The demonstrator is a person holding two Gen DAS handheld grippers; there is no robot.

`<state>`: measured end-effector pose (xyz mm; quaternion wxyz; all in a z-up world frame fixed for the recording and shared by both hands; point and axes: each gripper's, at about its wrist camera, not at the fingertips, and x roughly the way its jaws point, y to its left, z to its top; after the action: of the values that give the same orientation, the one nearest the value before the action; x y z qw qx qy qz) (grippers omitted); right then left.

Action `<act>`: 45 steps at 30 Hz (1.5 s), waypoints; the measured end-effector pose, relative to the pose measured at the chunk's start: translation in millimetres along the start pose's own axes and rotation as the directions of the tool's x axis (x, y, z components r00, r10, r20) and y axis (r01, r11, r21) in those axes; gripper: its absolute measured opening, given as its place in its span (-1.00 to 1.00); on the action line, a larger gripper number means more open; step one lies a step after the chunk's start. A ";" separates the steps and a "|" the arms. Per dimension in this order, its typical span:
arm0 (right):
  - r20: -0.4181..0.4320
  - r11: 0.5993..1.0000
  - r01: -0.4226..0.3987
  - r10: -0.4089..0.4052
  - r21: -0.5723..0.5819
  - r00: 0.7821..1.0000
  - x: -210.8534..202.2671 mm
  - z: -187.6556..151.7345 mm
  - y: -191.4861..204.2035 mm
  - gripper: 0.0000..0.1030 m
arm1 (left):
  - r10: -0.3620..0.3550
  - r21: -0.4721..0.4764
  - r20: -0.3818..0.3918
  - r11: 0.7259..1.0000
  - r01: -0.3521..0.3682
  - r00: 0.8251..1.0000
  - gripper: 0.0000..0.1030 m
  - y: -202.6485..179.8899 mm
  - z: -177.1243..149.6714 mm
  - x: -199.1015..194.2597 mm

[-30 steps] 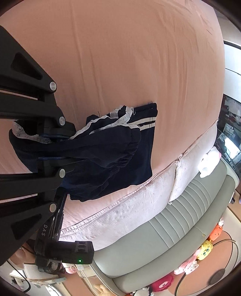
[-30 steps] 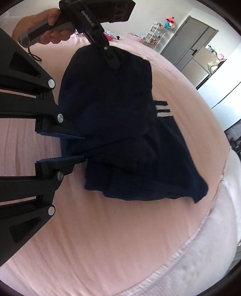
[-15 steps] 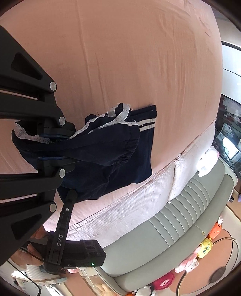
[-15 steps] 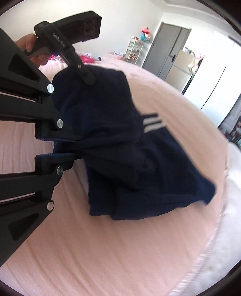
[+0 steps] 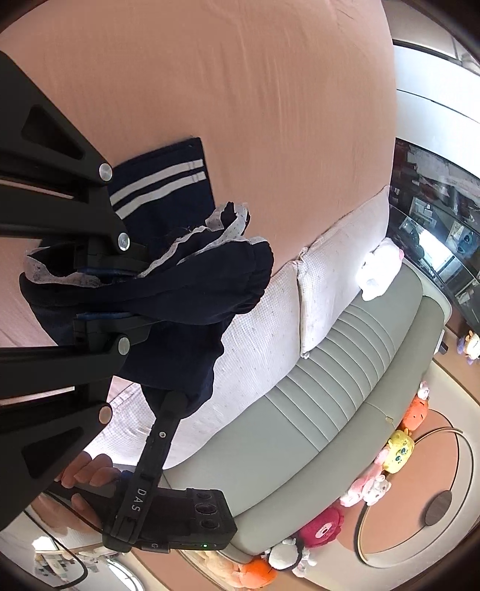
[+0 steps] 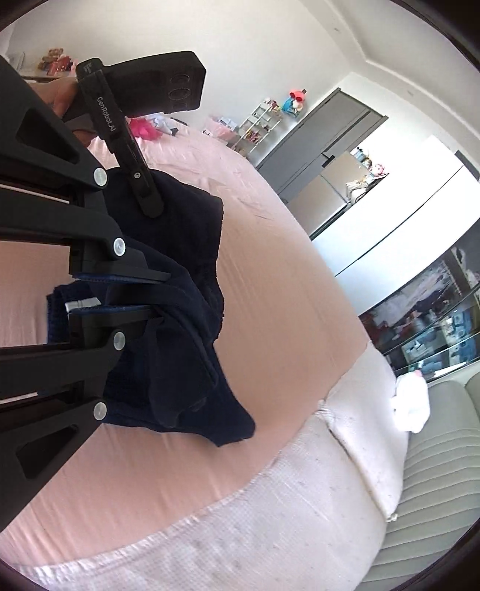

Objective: Fold clothes
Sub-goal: 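Carry the bundle with both grippers and lower it onto the striped navy shorts, then open both grippers and release the pants on the shorts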

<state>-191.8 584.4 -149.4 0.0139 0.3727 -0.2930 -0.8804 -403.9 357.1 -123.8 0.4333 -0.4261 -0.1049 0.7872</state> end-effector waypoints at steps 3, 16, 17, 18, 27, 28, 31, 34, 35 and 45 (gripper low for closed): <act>-0.036 1.000 0.026 -0.025 0.005 0.999 15.2 0.9 -27.2 -0.85 | 0.017 -0.042 -0.030 0.999 -0.018 0.999 -0.77 21.7 -5.6 29.2; -0.208 0.986 0.168 -0.164 0.001 0.964 29.0 -32.2 -68.5 -0.28 | 0.203 -0.087 -0.205 0.971 -0.224 0.957 -0.21 74.0 -41.0 67.7; -0.189 0.978 0.205 -0.207 -0.031 0.960 21.9 -29.7 -63.2 -0.28 | 0.256 -0.048 -0.171 0.962 -0.267 0.952 -0.11 69.5 -37.5 59.4; -0.143 0.966 0.250 -0.257 -0.066 0.956 13.7 -25.6 -56.9 -0.28 | 0.304 -0.010 -0.126 0.951 -0.308 0.944 0.04 64.1 -33.8 50.4; -0.201 0.993 0.085 -0.068 0.076 0.977 57.8 3.9 -92.4 -0.16 | 0.186 0.094 -0.172 0.981 -0.172 0.967 0.06 47.9 -34.5 83.4; -0.187 0.996 0.079 -0.069 0.047 0.980 59.6 6.6 -87.3 -0.30 | 0.192 0.105 -0.174 0.979 -0.175 0.966 0.01 45.5 -35.8 88.8; -0.036 0.977 0.050 -0.059 -0.205 0.998 37.8 7.8 -44.3 -0.80 | 0.191 0.171 -0.053 0.969 -0.180 0.980 -0.06 29.0 -36.2 72.7; 0.014 0.944 0.077 -0.076 -0.322 0.997 27.0 1.3 -28.6 -0.80 | 0.235 0.199 0.022 0.952 -0.235 0.972 -0.05 23.0 -36.1 60.9; 0.002 0.948 0.105 -0.110 -0.301 0.994 29.5 -1.5 -39.8 -0.79 | 0.249 0.203 0.023 0.947 -0.248 0.968 -0.05 23.3 -35.3 60.7; 0.214 0.910 0.303 -0.248 -0.282 0.945 -16.5 -29.8 -44.7 -0.27 | 0.095 0.356 0.023 0.929 -0.097 0.995 -0.06 13.5 -74.5 41.3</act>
<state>-151.4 610.4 -178.7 -0.0778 0.3256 -0.0950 -0.9375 -365.9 365.6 -200.8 0.4641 -0.3429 0.0595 0.8146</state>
